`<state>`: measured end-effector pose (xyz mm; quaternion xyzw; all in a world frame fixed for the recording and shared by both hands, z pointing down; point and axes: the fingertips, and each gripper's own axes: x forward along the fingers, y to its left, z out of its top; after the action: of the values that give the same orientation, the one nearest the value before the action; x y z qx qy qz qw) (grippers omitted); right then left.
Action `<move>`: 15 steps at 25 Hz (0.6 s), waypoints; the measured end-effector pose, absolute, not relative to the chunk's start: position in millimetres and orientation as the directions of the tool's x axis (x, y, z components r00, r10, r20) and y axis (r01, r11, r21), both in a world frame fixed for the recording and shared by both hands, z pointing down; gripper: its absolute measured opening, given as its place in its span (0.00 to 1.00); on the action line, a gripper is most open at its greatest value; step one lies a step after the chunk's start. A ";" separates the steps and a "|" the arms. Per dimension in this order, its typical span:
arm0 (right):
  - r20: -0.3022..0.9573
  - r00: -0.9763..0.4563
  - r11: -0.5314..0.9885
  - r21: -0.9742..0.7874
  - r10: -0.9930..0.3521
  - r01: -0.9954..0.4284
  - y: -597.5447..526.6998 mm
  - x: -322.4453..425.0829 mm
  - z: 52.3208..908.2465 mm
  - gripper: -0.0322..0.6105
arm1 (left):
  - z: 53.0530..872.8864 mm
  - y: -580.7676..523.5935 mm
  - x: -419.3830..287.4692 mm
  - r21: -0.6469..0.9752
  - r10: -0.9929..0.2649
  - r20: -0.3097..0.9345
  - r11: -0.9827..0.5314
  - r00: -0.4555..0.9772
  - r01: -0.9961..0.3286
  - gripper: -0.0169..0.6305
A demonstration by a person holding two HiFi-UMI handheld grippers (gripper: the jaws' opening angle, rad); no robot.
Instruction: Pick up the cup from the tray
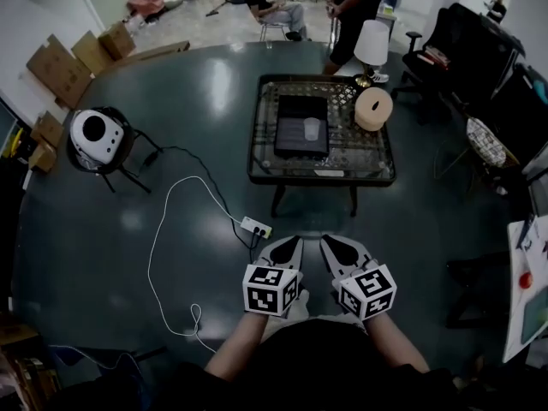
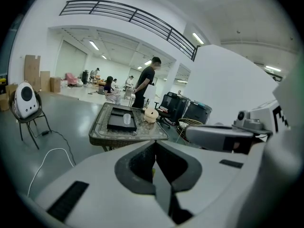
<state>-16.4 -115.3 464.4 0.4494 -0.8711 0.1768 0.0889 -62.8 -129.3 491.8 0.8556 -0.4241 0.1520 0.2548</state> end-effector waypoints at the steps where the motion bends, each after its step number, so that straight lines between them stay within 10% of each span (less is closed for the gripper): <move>1: 0.313 -0.577 0.530 -0.227 -0.755 -0.817 -124.3 -17.3 464.3 0.07 | 491.0 -137.4 -64.0 0.304 -0.647 0.476 -0.515 0.596 -0.801 0.04; 15: 0.294 -0.517 0.461 -0.240 -0.804 -0.854 -226.5 -39.0 471.9 0.07 | 505.1 -240.2 -90.0 0.292 -0.611 0.491 -0.556 0.621 -0.778 0.04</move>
<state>-39.0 -226.5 471.9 0.4867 -0.8519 0.1803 0.0694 -90.0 -240.2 505.1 0.8658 -0.4011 0.1691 0.2469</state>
